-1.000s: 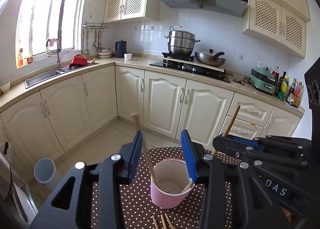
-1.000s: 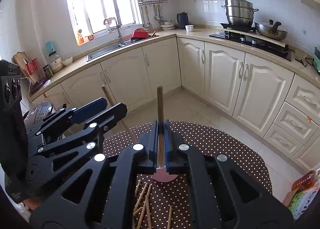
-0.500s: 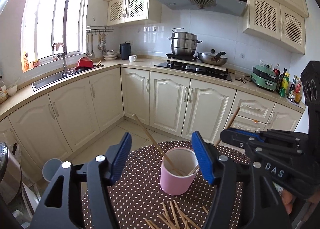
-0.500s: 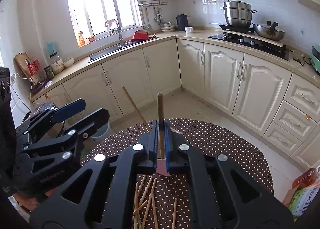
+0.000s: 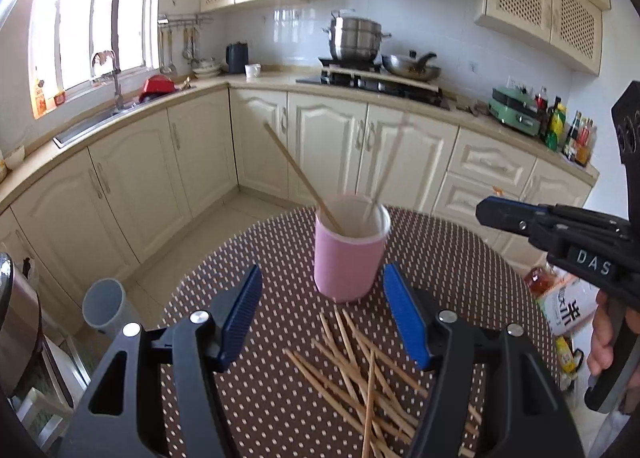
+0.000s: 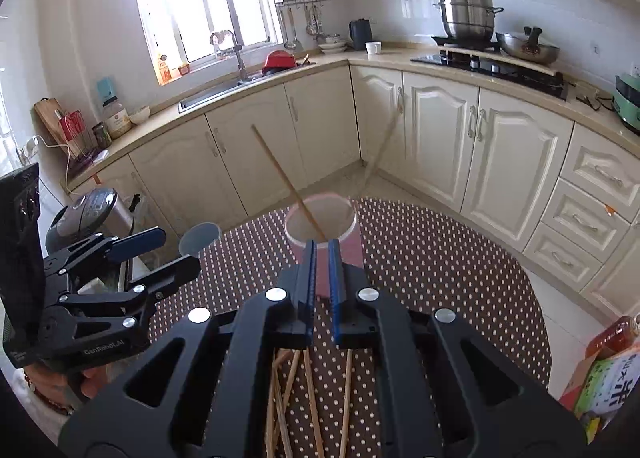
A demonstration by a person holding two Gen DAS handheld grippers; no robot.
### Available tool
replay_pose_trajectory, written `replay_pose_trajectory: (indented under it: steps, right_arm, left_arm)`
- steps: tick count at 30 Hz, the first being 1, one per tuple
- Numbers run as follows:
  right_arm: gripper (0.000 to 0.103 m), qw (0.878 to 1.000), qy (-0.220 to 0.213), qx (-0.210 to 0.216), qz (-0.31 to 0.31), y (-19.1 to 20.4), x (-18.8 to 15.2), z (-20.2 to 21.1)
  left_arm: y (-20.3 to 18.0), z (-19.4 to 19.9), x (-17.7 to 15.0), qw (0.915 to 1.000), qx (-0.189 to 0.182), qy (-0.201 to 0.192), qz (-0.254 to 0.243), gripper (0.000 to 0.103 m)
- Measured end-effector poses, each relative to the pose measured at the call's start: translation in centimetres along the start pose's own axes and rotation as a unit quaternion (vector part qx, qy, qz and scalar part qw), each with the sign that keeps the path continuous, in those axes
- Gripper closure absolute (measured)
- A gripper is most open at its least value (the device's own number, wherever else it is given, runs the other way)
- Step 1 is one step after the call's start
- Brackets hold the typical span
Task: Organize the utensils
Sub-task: 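Grasp another chopstick from the pile with the right tool while the left tool grasps one too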
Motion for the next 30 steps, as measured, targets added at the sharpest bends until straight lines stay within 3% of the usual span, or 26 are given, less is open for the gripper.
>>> replay_pose_trajectory:
  steps: [11,21,22,23,25,30]
  right_arm:
    - [0.096,0.996,0.082,0.006,-0.017,-1.0,-8.7,-3.4]
    - [0.096,0.992,0.120,0.015,-0.029,-1.9,-12.2,-5.7]
    - [0.096,0.992,0.123,0.016,-0.030,-2.0,-12.4,-5.9]
    - [0.096,0.992,0.125,0.016,-0.031,-2.1,-12.5,-6.0]
    - [0.096,0.991,0.128,0.016,-0.034,-2.4,-12.7,-6.4]
    - [0.096,0.989,0.140,0.015,-0.037,-2.9,-13.4,-7.3]
  left_arm:
    - [-2.8,-6.0,-8.0,0.9930,-0.016,0.110,-0.040,0.040]
    - [-3.5,-8.0,-10.9,0.9883,-0.024,0.139,-0.058,0.040]
    - [-3.7,-8.2,-11.1,0.9878,-0.023,0.141,-0.062,0.043]
    - [-3.9,-8.3,-11.1,0.9875,-0.023,0.142,-0.064,0.053]
    - [-3.9,-8.7,-11.5,0.9856,-0.030,0.154,-0.063,0.064]
    - [-3.6,-9.2,-11.5,0.9852,-0.039,0.157,-0.055,0.078]
Point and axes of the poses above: each gripper's, at about its wrist camera, not at the fingertips, and z roughly against the way its jaws point, y to its left, x to its top, the point moved 6 cm from there along -z, roughly the way its jaws point, and after that the axes turned 7 degrees about y, right-handed, at the moved point
